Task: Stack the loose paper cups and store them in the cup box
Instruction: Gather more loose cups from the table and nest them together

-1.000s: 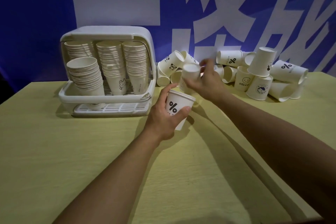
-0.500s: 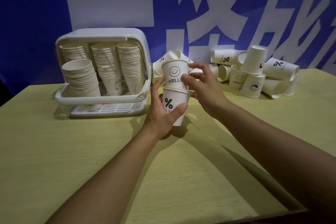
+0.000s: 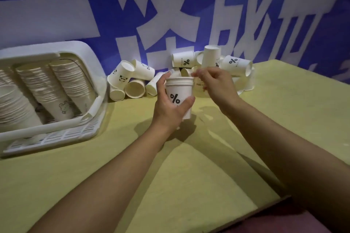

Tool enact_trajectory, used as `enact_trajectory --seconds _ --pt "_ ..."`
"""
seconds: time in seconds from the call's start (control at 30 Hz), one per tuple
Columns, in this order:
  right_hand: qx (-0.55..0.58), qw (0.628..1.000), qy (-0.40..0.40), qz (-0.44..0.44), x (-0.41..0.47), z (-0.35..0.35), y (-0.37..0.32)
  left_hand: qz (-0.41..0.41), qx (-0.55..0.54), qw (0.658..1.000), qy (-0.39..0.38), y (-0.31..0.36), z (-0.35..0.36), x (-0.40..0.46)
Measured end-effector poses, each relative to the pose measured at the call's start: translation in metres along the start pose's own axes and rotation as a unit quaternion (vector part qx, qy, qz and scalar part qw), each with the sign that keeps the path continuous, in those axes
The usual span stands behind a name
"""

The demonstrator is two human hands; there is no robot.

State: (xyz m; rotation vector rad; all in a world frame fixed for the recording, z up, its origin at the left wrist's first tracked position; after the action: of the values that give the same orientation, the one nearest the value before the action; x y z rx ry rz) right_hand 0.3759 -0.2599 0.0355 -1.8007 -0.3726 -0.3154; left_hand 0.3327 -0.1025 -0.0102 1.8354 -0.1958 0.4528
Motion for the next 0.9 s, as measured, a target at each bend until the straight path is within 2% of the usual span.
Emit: enact_trajectory --seconds 0.1,0.23,0.3,0.43,0.6,0.77,0.83,0.9 --pt "-0.115 0.989 0.089 -0.001 0.027 -0.044 0.028 0.004 0.006 1.000 -0.006 0.003 0.037 0.016" --pt "-0.211 0.947 0.238 0.052 0.042 -0.104 0.073 0.002 -0.009 1.000 0.002 -0.006 0.072 0.030" --pt "-0.226 0.939 0.250 0.073 0.046 -0.119 0.091 -0.014 -0.022 1.000 -0.006 -0.019 0.083 0.033" --pt "-0.249 0.941 0.215 0.084 0.055 -0.136 0.113 -0.019 -0.046 0.998 -0.040 -0.033 0.093 0.039" --pt "-0.214 0.957 0.190 0.033 0.059 -0.126 0.117 0.005 -0.064 0.992 -0.108 -0.031 0.103 0.037" --pt "-0.185 0.950 0.251 -0.009 0.048 -0.130 0.100 -0.001 -0.077 0.987 -0.140 -0.031 0.107 0.034" --pt "-0.106 0.954 0.280 -0.032 0.040 -0.136 0.087 -0.001 -0.094 0.985 -0.146 -0.030 0.107 0.034" --pt "0.022 0.965 0.259 -0.023 0.034 -0.131 0.077 -0.003 -0.107 0.983 -0.148 -0.030 0.107 0.035"
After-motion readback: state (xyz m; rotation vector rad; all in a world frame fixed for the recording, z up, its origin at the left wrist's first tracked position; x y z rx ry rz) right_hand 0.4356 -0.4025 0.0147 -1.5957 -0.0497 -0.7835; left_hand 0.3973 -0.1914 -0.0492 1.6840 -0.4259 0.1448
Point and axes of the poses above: each hand's wrist, its own x-axis towards the middle knuckle, its own z-axis out of the palm, y = z × x, the point moved 8 cm from there along x, towards the middle knuckle, and after that the axes turned 4 degrees about -y, right-handed, at the moved point
